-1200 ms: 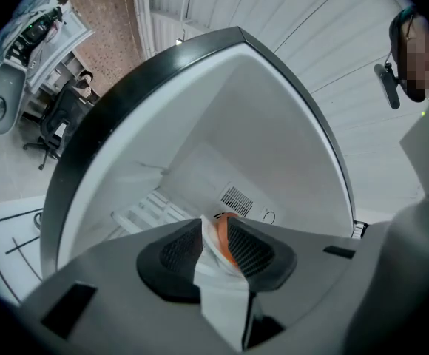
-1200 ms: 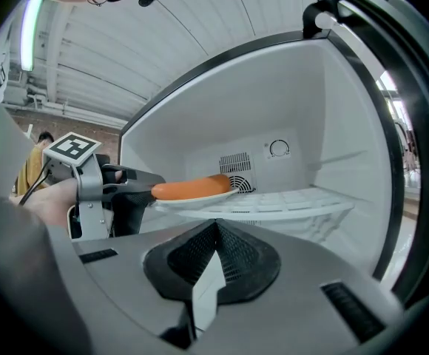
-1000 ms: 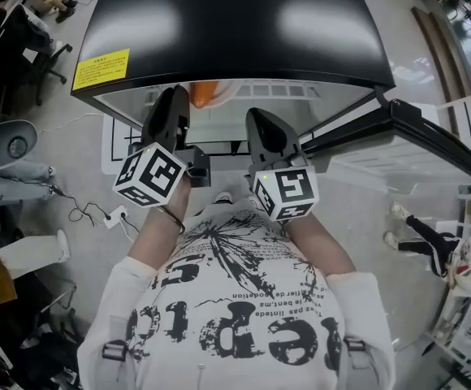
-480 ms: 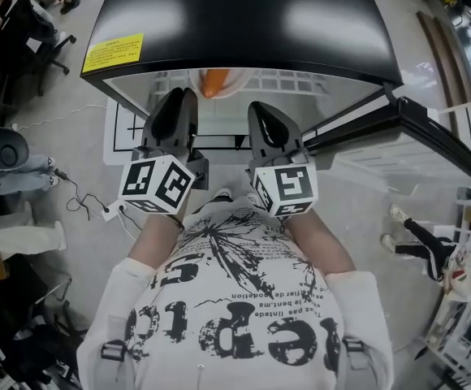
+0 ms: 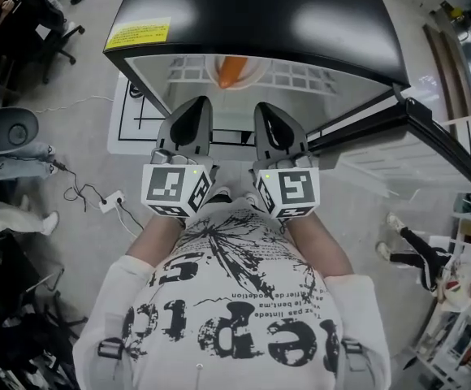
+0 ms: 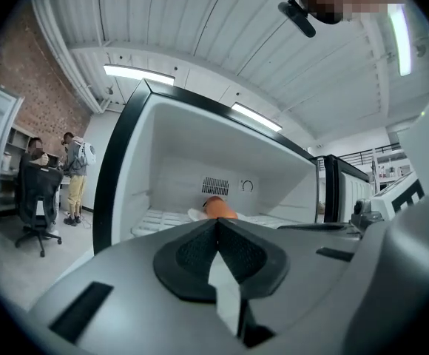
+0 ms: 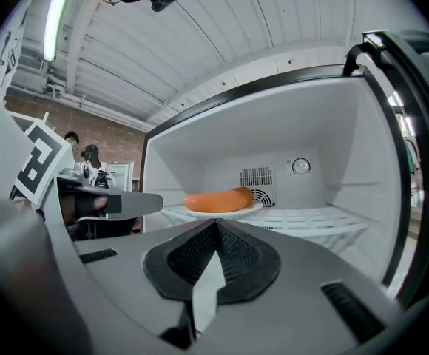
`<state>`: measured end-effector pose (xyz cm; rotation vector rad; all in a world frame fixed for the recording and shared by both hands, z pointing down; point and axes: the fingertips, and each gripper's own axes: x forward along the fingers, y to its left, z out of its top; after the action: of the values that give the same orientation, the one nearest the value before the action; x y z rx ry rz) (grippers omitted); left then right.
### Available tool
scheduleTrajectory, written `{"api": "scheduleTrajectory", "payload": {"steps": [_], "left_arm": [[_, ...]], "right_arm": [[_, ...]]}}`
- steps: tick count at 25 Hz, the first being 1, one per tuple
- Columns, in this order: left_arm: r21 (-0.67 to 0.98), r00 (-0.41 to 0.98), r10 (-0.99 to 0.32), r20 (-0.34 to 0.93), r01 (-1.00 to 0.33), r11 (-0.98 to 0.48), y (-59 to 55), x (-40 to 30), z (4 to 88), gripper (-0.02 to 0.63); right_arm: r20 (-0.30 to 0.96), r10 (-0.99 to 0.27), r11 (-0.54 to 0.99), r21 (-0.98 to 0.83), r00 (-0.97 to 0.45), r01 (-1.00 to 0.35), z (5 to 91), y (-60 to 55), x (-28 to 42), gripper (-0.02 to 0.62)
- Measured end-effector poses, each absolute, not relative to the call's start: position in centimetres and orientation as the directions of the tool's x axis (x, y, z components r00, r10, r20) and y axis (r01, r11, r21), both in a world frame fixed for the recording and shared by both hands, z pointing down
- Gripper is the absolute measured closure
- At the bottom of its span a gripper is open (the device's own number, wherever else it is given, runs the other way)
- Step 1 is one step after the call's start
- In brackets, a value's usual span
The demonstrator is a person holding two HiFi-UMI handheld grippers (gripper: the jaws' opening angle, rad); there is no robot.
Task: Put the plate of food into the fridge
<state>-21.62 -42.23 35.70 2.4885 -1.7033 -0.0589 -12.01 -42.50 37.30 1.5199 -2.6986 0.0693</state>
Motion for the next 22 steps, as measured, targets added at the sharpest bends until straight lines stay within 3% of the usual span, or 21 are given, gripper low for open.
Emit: {"api": "scheduleTrajectory", "payload": {"steps": [5,22], "left_arm": [[0.048,0.346,-0.937,0.048,-0.938,-0.343,-41.6,-22.0,35.9,0.6],[0.106,0.428,-0.903,0.026,-0.9,-0.423,-40.0,-21.5,35.6,0.6]], "right_arm": [[0.03,-0.848,0.528,-0.029,-0.529,-0.849,36.6,-41.2,-12.2,0.595],[0.053,-0.848,0.526,-0.023,-0.527,-0.85,37.0,-39.5,-12.6,0.595]]}}
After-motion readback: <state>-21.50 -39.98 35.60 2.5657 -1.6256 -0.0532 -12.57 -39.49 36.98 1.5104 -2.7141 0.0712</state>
